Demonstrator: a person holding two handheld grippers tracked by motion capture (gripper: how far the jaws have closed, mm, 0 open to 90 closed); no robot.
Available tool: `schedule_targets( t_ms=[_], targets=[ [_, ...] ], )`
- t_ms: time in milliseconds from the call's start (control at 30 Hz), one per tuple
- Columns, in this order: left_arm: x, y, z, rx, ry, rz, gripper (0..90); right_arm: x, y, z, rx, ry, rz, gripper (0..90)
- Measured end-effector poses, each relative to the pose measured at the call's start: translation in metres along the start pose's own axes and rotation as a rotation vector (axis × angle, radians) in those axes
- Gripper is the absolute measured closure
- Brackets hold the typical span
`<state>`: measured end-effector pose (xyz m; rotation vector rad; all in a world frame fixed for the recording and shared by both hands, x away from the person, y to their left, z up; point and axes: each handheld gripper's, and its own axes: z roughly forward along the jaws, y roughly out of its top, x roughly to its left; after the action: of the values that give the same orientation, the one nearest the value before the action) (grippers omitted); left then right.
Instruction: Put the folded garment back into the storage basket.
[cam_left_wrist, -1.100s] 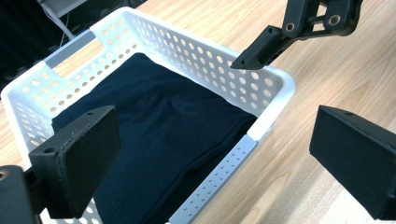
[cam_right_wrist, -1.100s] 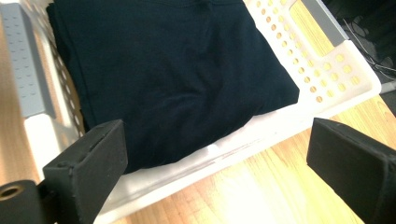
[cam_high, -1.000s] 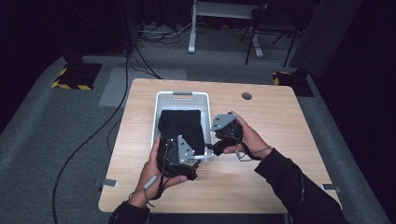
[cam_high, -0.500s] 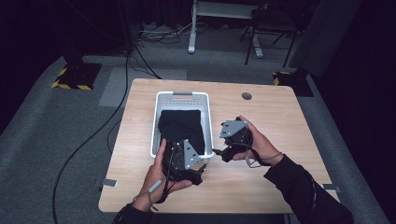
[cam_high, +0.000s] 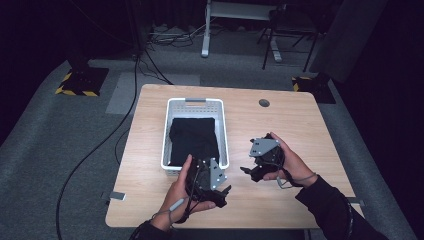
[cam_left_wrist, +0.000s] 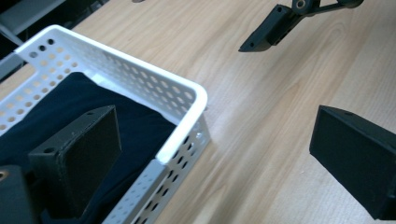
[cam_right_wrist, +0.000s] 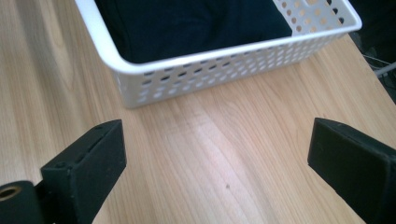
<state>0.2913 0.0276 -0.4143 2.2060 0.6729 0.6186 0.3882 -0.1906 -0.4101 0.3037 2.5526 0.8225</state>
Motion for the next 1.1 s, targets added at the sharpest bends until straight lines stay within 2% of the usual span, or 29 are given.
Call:
schedule_targets(
  t_ms=[500,667,700,867,1100],
  targets=[
    [-0.021,-0.003,0.026,0.038,-0.077,0.056,2.4,0.007,-0.042,-0.012,0.033,-0.020,0.041,4.4],
    [-0.026,-0.006,0.032,0.041,-0.107,0.062,2.6,0.010,-0.055,-0.015,0.048,-0.024,0.057,4.2],
    [-0.029,-0.009,0.037,0.053,-0.119,0.062,2.6,0.011,-0.064,-0.016,0.055,-0.021,0.071,4.2],
    [-0.033,-0.016,0.049,0.094,-0.145,0.071,2.6,0.014,-0.085,-0.018,0.076,-0.021,0.104,4.0],
    [-0.034,-0.023,0.060,0.115,-0.167,0.053,2.9,0.019,-0.120,-0.022,0.101,-0.011,0.169,3.7]
  ],
)
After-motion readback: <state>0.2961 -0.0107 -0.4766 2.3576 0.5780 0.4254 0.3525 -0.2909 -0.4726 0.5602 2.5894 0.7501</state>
